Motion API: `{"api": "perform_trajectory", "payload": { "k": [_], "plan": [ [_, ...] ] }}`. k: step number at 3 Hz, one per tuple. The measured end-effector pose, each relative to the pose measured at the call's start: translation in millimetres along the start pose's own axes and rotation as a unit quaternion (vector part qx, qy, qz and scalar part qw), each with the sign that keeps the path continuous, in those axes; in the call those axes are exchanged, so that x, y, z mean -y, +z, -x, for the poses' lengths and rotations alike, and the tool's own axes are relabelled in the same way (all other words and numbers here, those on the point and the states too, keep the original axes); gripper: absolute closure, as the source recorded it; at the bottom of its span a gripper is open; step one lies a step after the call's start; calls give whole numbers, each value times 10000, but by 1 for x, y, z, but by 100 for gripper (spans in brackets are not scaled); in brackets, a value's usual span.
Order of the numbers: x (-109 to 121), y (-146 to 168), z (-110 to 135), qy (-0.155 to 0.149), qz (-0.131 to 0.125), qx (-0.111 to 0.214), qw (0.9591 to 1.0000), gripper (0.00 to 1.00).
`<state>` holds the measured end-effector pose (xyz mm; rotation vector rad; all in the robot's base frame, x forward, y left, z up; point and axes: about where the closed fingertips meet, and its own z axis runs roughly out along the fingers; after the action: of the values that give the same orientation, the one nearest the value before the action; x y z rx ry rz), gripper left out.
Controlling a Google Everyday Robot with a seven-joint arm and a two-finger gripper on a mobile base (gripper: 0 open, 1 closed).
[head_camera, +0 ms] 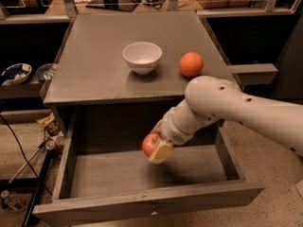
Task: Pick apple from top drawer and place on counter
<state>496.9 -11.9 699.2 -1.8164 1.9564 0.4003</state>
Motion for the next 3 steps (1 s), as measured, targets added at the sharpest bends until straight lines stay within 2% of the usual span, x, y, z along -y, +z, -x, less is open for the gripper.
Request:
{"api": "perform_trajectory", "payload": {
  "k": [1, 2, 3],
  "plan": [
    [23, -20, 26, -231, -117, 92, 9996, 100],
    [28, -24, 31, -245, -166, 128, 9995, 100],
    [22, -28, 31, -203, -61, 122, 9997, 100]
  ]
}}
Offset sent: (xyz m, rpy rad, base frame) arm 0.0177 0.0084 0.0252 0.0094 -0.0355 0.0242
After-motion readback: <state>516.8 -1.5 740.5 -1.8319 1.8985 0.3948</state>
